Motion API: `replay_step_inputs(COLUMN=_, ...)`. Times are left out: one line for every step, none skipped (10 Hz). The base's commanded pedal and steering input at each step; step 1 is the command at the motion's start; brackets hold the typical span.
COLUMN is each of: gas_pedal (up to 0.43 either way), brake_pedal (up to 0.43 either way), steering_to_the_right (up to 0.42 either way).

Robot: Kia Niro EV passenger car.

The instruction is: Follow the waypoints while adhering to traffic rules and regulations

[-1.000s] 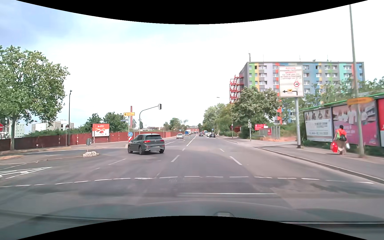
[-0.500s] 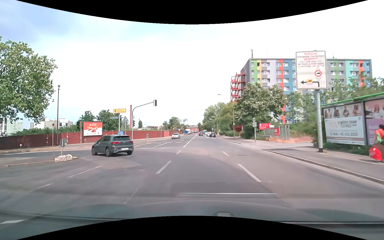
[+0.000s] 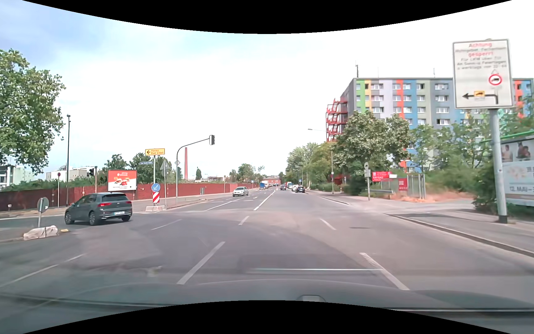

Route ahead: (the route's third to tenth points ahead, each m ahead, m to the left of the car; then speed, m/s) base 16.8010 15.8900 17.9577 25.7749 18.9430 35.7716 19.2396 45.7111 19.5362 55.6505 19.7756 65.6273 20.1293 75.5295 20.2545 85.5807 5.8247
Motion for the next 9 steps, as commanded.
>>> replay_step_inputs(gas_pedal=0.02, brake_pedal=0.0, steering_to_the_right=-0.121)
replay_step_inputs(gas_pedal=0.02, brake_pedal=0.0, steering_to_the_right=-0.151)
replay_step_inputs(gas_pedal=0.02, brake_pedal=0.0, steering_to_the_right=-0.179)
replay_step_inputs(gas_pedal=0.02, brake_pedal=0.0, steering_to_the_right=-0.209)
replay_step_inputs(gas_pedal=0.02, brake_pedal=0.0, steering_to_the_right=-0.232)
replay_step_inputs(gas_pedal=0.02, brake_pedal=0.0, steering_to_the_right=-0.256)
replay_step_inputs(gas_pedal=0.028, brake_pedal=0.0, steering_to_the_right=-0.278)
replay_step_inputs(gas_pedal=0.039, brake_pedal=0.0, steering_to_the_right=-0.295)
replay_step_inputs(gas_pedal=0.047, brake_pedal=0.0, steering_to_the_right=-0.313)
